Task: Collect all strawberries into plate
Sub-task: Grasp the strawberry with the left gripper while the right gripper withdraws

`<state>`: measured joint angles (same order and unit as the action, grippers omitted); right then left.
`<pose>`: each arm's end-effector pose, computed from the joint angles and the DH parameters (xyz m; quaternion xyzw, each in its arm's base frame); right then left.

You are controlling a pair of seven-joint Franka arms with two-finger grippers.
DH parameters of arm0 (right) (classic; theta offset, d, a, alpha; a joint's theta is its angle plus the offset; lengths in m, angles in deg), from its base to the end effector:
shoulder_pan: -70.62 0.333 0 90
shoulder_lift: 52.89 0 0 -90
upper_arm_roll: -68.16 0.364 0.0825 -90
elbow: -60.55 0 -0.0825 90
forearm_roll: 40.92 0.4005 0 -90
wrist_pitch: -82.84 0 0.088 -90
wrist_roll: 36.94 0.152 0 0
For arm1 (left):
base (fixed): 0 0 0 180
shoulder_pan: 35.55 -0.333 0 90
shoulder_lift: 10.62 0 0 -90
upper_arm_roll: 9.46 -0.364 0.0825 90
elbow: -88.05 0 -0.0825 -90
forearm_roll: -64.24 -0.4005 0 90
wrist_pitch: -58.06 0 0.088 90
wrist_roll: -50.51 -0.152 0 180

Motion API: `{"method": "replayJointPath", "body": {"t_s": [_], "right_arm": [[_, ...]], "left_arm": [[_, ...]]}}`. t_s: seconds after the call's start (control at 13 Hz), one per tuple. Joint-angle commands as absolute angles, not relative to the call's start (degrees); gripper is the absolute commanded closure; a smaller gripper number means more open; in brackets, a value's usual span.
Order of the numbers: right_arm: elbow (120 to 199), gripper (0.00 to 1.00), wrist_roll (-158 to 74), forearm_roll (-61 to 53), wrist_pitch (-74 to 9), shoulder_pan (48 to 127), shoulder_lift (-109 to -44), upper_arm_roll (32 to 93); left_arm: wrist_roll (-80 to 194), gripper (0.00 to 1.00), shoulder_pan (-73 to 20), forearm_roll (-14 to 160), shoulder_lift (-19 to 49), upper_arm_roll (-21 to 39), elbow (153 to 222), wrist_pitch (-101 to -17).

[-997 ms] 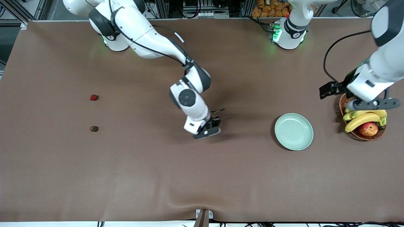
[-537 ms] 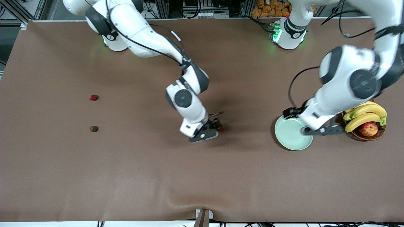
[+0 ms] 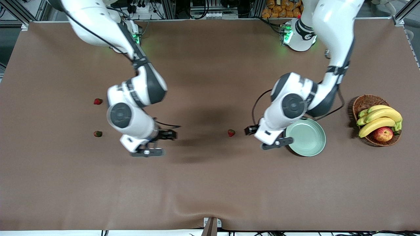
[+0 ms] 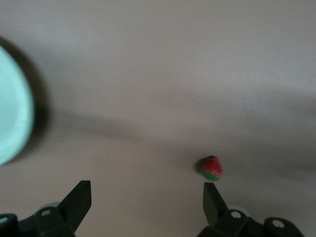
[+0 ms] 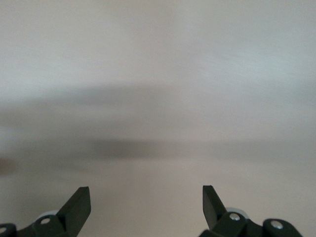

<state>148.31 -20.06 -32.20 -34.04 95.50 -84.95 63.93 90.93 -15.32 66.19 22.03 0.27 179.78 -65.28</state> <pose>0.6773 0.2788 0.3151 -0.9986 -0.0019 0.0384 0.0369 0.6374 -0.3530 0.2886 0.9918 0.1132 -0.0389 0.0458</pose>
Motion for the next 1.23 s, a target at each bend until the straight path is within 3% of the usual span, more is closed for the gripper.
{"method": "replayJointPath", "body": {"t_s": [0.0, 0.08, 0.38, 0.69, 0.77, 0.92, 1.15], "right_arm": [[164.0, 0.0, -26.5, -33.2, -34.3, 87.1, -75.1, 65.0], [166.6, 0.0, -28.7, -33.2, -33.0, 85.0, -73.6, 64.9], [168.6, 0.0, -34.0, -35.0, -22.6, 71.6, -73.9, 64.9], [172.5, 0.0, -42.4, -41.8, -23.9, 62.9, -75.8, 64.9], [172.7, 0.0, -43.9, -41.8, -24.8, 61.4, -77.7, 65.0], [174.7, 0.0, -44.5, -41.7, -25.3, 61.0, -79.8, 65.1], [178.5, 0.0, -44.5, -41.7, -26.2, 61.3, -79.8, 65.1]], "left_arm": [[93.8, 0.08, -13.0, 68.5, 26.8, -0.1, 177.7, -69.5], [95.8, 0.16, -12.1, 68.9, 28.0, 0.0, 177.5, -70.9], [99.5, 0.22, -8.3, 69.1, 33.2, -0.1, 177.5, -80.2], [100.0, 0.31, -7.0, 68.2, 35.3, -0.6, 177.9, -82.6], [99.6, 0.48, -7.0, 68.2, 35.3, -0.6, 177.9, -82.6], [99.6, 1.0, -7.2, 68.2, 35.2, -0.7, 177.8, -82.5], [99.6, 1.0, -11.0, 68.1, 33.1, -0.8, 178.1, -80.4]]}}
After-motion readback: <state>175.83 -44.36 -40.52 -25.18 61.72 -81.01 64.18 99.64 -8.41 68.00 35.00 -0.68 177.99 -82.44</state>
